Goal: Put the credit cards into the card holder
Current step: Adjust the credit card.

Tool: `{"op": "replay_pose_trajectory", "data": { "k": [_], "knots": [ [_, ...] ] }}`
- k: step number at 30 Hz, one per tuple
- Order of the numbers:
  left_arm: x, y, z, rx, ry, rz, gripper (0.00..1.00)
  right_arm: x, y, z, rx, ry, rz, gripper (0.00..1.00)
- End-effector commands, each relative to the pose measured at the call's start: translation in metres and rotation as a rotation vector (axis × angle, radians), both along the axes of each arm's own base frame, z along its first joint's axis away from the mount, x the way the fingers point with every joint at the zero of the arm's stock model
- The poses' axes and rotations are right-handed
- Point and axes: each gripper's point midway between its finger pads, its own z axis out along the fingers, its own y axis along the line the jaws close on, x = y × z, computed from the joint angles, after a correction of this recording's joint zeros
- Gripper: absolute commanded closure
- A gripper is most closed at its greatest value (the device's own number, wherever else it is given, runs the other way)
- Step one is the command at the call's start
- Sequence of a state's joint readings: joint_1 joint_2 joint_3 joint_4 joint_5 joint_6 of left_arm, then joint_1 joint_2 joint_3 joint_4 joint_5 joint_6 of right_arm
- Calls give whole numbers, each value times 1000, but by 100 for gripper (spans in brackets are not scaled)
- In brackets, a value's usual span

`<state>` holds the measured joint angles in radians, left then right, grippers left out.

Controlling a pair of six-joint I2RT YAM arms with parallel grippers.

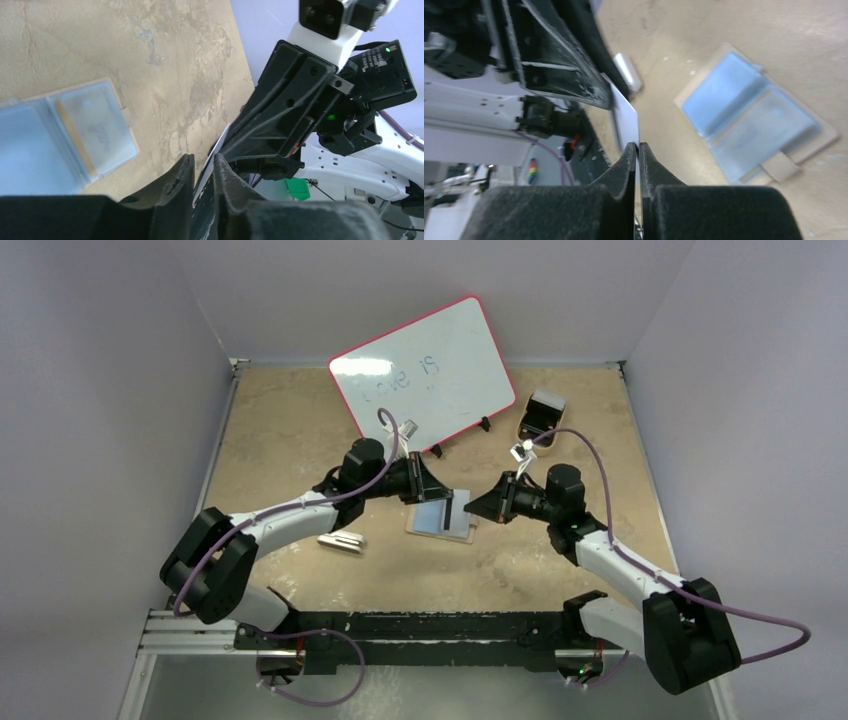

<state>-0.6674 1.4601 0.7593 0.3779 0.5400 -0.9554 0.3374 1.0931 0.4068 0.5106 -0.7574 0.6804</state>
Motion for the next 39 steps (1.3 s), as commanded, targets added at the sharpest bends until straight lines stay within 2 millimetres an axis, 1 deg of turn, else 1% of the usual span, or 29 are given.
{"op": "replay_pose_trajectory", "data": {
  "k": [1, 3, 6, 11, 14, 16, 19, 21, 24, 26, 28, 31, 32, 35, 37, 39],
  "knots": [
    [-10, -4, 22, -82, -21, -5, 75, -10, 12, 52, 169, -127, 72, 100],
    [-12, -1, 24, -130, -14, 18, 70, -11, 11, 61, 201, -135, 53, 100],
    [-11, 0, 28, -188, -19, 44, 69, -9, 9, 67, 219, -137, 24, 100],
    [-11, 4, 40, -240, -48, 67, 70, -6, 5, 69, 235, -129, -26, 100],
    [-12, 6, 44, -256, -60, 78, 67, -3, 2, 72, 247, -129, -51, 100],
    [-15, 7, 50, -295, -56, 73, 65, -3, 1, 74, 267, -128, -67, 100],
    [-20, 9, 66, -393, -63, 63, 66, -2, -2, 82, 311, -133, -93, 100],
    [-22, 10, 73, -436, -58, 57, 68, -2, -4, 85, 331, -133, -108, 100],
    [-22, 9, 76, -452, -54, 55, 74, 0, -8, 89, 346, -138, -145, 100],
    [-22, 9, 75, -450, -55, 59, 84, 2, -10, 91, 347, -141, -166, 100],
    [-21, 10, 75, -451, -58, 67, 99, 3, -11, 91, 340, -139, -177, 100],
    [-17, 11, 73, -429, -61, 89, 100, 6, -12, 86, 309, -127, -192, 100],
    [-14, 12, 69, -407, -63, 103, 100, 7, -12, 82, 288, -121, -197, 96],
    [-3, 18, 48, -297, -51, 154, 100, 14, -16, 71, 193, -106, -229, 76],
    [3, 25, 30, -211, -33, 186, 100, 20, -24, 64, 115, -108, -279, 63],
    [8, 33, 15, -134, -18, 205, 100, 25, -32, 58, 39, -108, -321, 53]
  ]
}}
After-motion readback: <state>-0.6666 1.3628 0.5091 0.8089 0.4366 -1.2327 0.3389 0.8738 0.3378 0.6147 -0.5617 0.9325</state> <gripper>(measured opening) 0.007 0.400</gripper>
